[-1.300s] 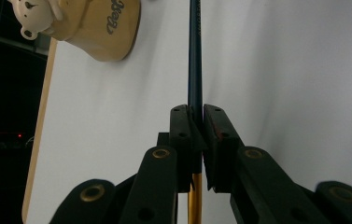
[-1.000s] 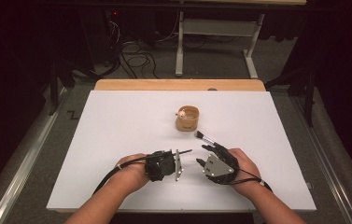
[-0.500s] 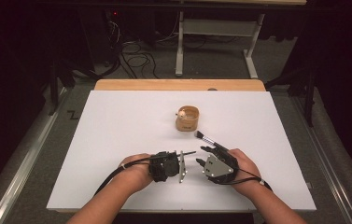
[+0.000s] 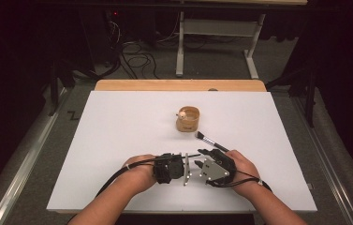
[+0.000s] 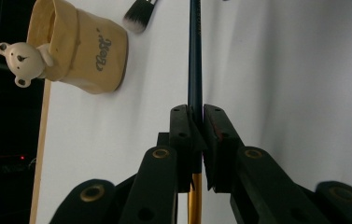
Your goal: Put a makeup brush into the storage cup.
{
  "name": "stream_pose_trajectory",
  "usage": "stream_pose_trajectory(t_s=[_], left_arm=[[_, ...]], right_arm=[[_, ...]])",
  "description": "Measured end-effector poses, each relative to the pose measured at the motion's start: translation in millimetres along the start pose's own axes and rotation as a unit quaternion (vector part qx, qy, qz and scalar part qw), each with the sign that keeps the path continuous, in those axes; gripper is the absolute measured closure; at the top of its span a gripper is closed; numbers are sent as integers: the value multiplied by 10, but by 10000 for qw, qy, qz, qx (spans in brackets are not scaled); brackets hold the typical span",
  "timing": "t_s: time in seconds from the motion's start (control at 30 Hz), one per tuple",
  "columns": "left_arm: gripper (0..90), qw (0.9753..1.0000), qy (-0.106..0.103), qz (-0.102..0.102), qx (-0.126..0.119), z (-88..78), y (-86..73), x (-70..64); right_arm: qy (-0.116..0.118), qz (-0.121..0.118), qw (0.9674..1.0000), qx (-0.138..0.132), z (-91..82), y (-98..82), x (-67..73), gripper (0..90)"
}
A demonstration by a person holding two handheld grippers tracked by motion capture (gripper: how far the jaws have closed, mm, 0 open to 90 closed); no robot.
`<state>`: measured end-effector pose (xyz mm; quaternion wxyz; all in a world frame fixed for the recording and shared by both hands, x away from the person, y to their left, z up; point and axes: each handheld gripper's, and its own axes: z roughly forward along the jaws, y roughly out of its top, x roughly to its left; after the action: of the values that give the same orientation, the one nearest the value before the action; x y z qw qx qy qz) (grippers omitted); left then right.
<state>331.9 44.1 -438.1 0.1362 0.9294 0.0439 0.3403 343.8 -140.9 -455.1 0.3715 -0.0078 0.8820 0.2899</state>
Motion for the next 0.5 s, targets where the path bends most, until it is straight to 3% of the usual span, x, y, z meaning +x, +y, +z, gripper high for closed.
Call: stream_pose_trajectory(t_s=[0.13,0.23,0.37,0.5], left_arm=[[826,10000,2,52,-6,-7,21,8],[826,10000,-5,37,-56,-6,25,2],[826,9999,-62,111,-43,-21,37,4],[826,9999,-77,37,-117,-16,34,-2]], right_arm=[[21,-96,9999,31,-6,22,-15,604],[67,-33,10000,41,-14,34,-5,606],[90,-192,9998,26,-13,49,6,635],[101,-294,9995,6,-15,67,33,645]])
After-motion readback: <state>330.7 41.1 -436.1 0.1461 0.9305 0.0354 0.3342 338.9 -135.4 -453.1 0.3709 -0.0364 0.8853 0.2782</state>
